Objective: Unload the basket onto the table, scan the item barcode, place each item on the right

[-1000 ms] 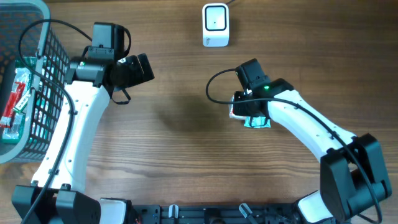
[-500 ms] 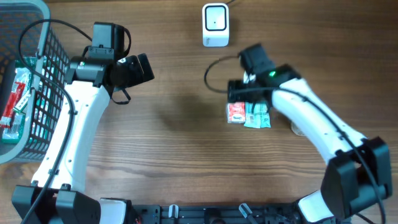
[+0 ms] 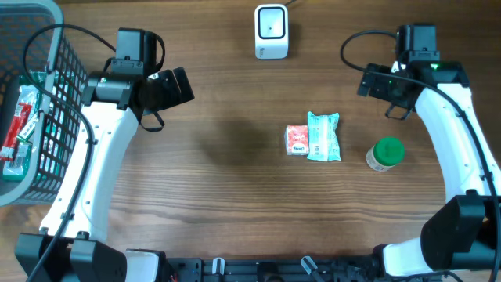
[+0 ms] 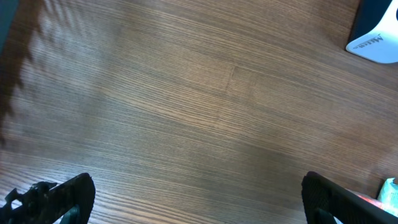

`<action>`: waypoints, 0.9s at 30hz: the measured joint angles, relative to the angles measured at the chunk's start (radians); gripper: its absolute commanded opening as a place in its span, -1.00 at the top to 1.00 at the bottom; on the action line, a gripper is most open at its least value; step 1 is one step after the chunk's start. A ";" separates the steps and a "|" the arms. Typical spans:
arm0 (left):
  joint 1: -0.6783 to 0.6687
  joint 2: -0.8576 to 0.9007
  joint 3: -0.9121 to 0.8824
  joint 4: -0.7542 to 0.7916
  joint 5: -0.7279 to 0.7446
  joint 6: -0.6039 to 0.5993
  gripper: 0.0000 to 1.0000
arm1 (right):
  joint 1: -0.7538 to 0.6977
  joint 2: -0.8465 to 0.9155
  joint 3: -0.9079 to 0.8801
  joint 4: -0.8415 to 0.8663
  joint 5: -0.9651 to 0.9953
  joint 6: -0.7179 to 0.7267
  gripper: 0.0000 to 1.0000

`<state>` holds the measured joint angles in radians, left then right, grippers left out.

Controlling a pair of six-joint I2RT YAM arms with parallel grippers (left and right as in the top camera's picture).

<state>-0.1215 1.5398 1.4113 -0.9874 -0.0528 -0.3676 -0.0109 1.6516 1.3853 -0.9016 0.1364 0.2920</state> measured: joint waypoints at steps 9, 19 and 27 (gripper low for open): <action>0.000 0.000 0.000 0.000 0.000 0.000 -1.00 | -0.006 0.000 0.000 0.023 0.003 -0.003 -0.99; 0.000 0.000 0.000 0.000 0.000 0.000 -1.00 | -0.006 0.000 0.000 0.024 0.003 -0.003 -0.99; 0.000 0.000 0.000 0.143 0.016 0.000 -1.00 | -0.006 0.000 0.000 0.026 0.003 -0.003 -0.99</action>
<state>-0.1215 1.5398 1.4109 -0.8448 -0.0372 -0.3679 -0.0170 1.6516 1.3853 -0.8753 0.1398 0.2890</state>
